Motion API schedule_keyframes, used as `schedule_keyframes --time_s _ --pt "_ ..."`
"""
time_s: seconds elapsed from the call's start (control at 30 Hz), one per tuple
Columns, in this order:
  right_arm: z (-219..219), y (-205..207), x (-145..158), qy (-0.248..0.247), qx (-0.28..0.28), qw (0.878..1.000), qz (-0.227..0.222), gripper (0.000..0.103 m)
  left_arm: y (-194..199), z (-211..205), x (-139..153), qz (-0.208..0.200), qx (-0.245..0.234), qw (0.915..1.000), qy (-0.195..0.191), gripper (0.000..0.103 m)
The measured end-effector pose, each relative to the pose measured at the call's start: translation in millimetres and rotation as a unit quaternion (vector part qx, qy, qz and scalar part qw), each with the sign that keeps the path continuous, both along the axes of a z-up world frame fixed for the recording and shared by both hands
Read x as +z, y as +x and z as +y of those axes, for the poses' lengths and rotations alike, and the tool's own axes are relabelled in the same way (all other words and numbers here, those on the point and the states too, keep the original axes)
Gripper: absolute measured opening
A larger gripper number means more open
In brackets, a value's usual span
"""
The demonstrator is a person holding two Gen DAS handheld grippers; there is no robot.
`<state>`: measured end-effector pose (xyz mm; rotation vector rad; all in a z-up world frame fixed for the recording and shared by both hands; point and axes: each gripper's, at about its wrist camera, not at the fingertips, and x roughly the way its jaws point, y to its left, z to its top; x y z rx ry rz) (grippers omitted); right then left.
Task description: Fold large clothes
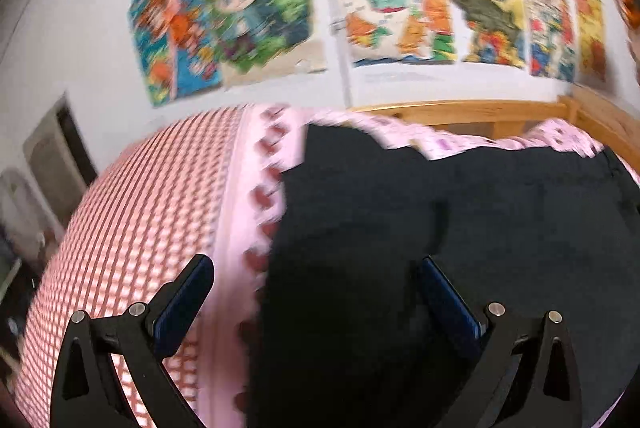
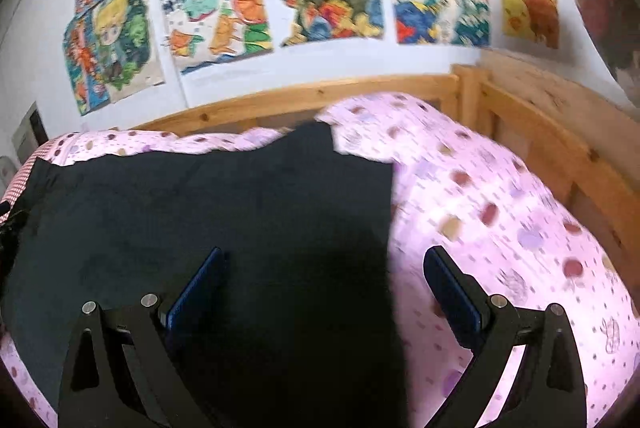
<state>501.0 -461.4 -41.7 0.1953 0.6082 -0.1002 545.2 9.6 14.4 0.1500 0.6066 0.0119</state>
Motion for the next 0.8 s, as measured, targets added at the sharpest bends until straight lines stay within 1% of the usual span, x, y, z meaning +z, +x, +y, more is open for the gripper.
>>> schedule_keyframes --time_s 0.03,0.07,0.1,0.17,0.23,0.27,0.3,0.4,0.53,0.67,0.73,0.8 --pt "-5 -1 -5 0.007 0.002 1.000 0.005 0.098 3 9 -3 0.010 0.008 0.9998 -0.012 0.103" --pt "-8 -1 -9 0.015 0.006 1.000 0.011 0.098 7 20 -7 0.025 0.012 0.9990 -0.036 0.103" --pt "-11 0 -13 0.024 0.010 1.000 0.016 0.098 10 27 -10 0.037 0.005 0.9977 -0.057 0.103" --pt "-15 1 -21 0.040 0.017 0.999 0.021 0.098 16 38 -19 0.067 -0.012 0.9925 -0.102 0.103" --pt "-19 6 -29 0.064 0.030 0.997 0.028 0.099 21 41 -27 0.089 -0.024 0.9875 -0.128 0.103" --pt "-22 9 -34 0.078 0.037 0.996 0.036 0.102 24 41 -32 0.100 -0.031 0.9852 -0.136 0.103" --pt "-25 12 -40 0.093 0.043 0.994 0.042 0.102 27 40 -37 0.113 -0.039 0.9825 -0.143 0.103" --pt "-29 14 -53 0.123 0.050 0.990 0.042 0.102 31 38 -46 0.123 -0.054 0.9791 -0.152 0.103" --pt "-26 12 -61 0.126 0.053 0.990 0.035 0.102 36 38 -57 0.142 -0.080 0.9713 -0.173 0.103" --pt "-24 12 -63 0.130 0.060 0.989 0.034 0.102 36 41 -65 0.146 -0.097 0.9645 -0.198 0.103" --pt "-23 12 -64 0.140 0.081 0.986 0.037 0.102 35 42 -68 0.143 -0.107 0.9636 -0.199 0.103" --pt "-23 13 -67 0.162 0.120 0.979 0.043 0.102 32 42 -71 0.137 -0.115 0.9640 -0.197 0.103"
